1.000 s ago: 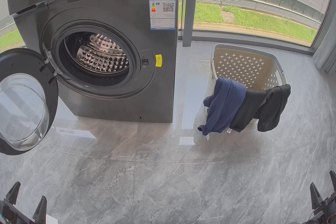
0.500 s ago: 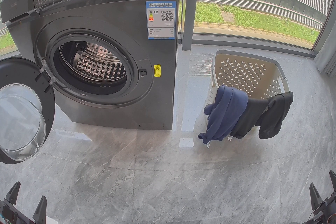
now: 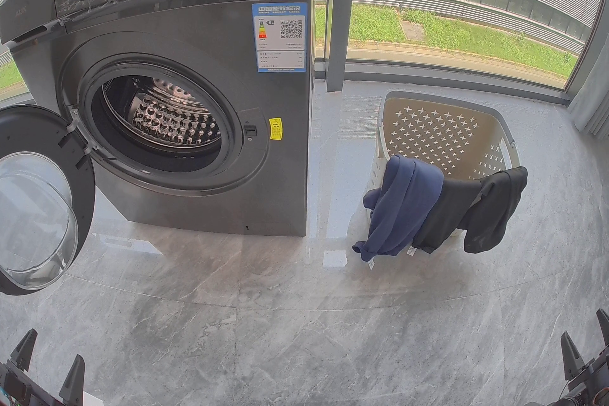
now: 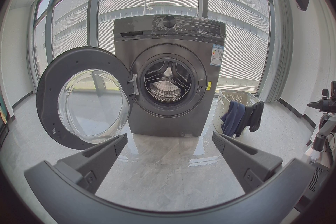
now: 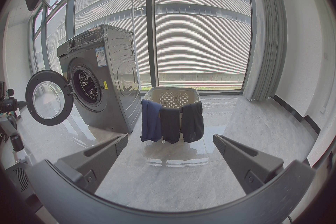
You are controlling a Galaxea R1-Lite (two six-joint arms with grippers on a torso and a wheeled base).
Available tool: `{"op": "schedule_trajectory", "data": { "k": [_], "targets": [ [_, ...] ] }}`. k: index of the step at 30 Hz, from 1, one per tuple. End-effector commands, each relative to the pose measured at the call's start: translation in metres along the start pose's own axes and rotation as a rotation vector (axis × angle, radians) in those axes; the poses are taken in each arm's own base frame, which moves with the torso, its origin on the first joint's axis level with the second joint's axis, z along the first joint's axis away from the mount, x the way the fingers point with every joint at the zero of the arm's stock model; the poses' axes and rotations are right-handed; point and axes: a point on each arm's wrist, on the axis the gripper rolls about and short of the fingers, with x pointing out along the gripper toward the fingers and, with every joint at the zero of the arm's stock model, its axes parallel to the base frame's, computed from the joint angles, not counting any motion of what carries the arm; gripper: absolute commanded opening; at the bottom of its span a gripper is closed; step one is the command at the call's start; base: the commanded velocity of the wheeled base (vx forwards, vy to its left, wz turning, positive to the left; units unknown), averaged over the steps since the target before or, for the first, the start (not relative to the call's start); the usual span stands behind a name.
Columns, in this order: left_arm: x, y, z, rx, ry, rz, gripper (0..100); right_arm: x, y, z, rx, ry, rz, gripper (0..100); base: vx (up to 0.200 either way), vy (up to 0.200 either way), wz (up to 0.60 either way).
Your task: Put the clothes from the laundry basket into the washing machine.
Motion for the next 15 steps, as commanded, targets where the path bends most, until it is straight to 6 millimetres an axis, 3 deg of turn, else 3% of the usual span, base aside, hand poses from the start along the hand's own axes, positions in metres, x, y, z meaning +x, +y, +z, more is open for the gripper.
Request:
{"op": "schedule_trajectory", "data": {
  "k": [1, 6, 10, 15],
  "targets": [
    [0.0005, 0.0001, -0.0047, 0.0, 0.008, 0.0, 100, -0.0004, 0.0, -0.0033, -0.001, -0.003, 0.002, 100, 0.0, 0.0, -0.6],
    [0.0005, 0.0001, -0.0047, 0.0, 0.008, 0.0, 100, -0.0004, 0.0, -0.0031, -0.001, -0.005, 0.0, 100, 0.0, 0.0, -0.6],
    [0.0005, 0.0001, -0.0047, 0.0, 0.008, 0.002, 100, -0.0004, 0.0, -0.0031, 0.001, -0.005, 0.0, 100, 0.0, 0.0, 0.0],
    [0.0004, 0.0, -0.0047, 0.0, 0.006, 0.003, 100, -0.0004, 0.0, -0.0031, 0.001, -0.005, 0.0, 100, 0.0, -0.2, 0.0]
  ]
}}
